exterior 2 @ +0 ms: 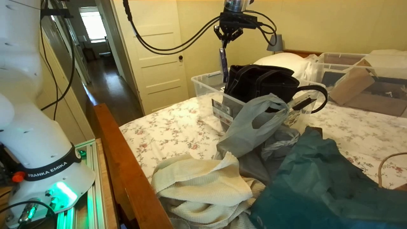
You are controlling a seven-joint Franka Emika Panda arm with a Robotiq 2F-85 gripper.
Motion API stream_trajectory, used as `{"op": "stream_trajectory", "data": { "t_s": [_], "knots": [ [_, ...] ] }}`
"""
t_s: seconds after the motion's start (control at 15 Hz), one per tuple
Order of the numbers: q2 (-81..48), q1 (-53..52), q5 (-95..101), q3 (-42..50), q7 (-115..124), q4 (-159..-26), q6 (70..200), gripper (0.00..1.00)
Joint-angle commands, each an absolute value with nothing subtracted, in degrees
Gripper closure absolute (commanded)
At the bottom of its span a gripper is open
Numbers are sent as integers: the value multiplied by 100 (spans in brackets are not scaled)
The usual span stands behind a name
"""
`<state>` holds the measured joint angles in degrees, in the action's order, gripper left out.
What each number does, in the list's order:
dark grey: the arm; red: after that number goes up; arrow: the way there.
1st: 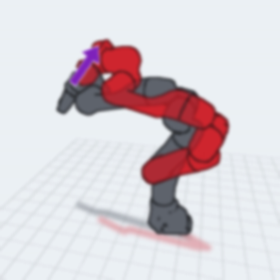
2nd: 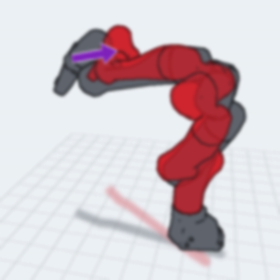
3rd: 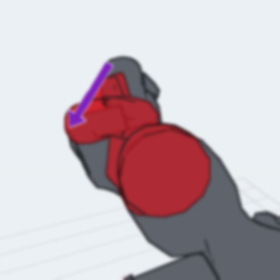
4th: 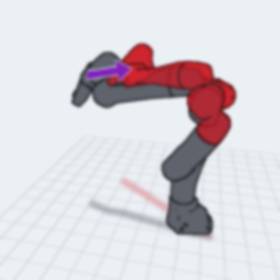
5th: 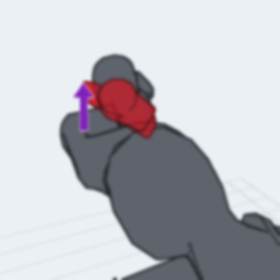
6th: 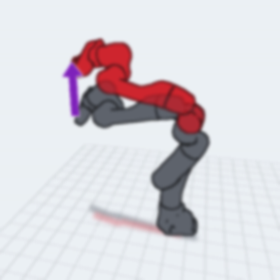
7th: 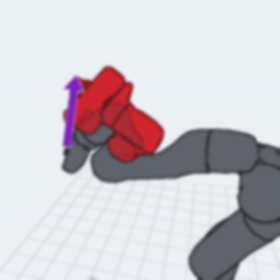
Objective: Put the black object in the storage box
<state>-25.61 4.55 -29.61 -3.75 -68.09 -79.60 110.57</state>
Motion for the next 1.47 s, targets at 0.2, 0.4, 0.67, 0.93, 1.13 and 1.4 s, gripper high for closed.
{"op": "stream_trajectory", "data": {
  "t_s": [0.2, 0.4, 0.67, 0.93, 1.13, 1.4],
  "knots": [
    [-3063, 641, -2880, -611, -6934, -7317, 11412, 100],
    [-3162, 699, -2788, -625, -7051, -7151, 11569, 100],
    [-3314, 709, -2550, -605, -7160, -6990, 11616, 100],
    [-3524, 705, -2297, -616, -7178, -6820, 11559, 100],
    [-3701, 743, -2235, -694, -7278, -6693, 11512, 100],
    [-3933, 945, -2533, -930, -7489, -6466, 11396, 100]
  ]
}}
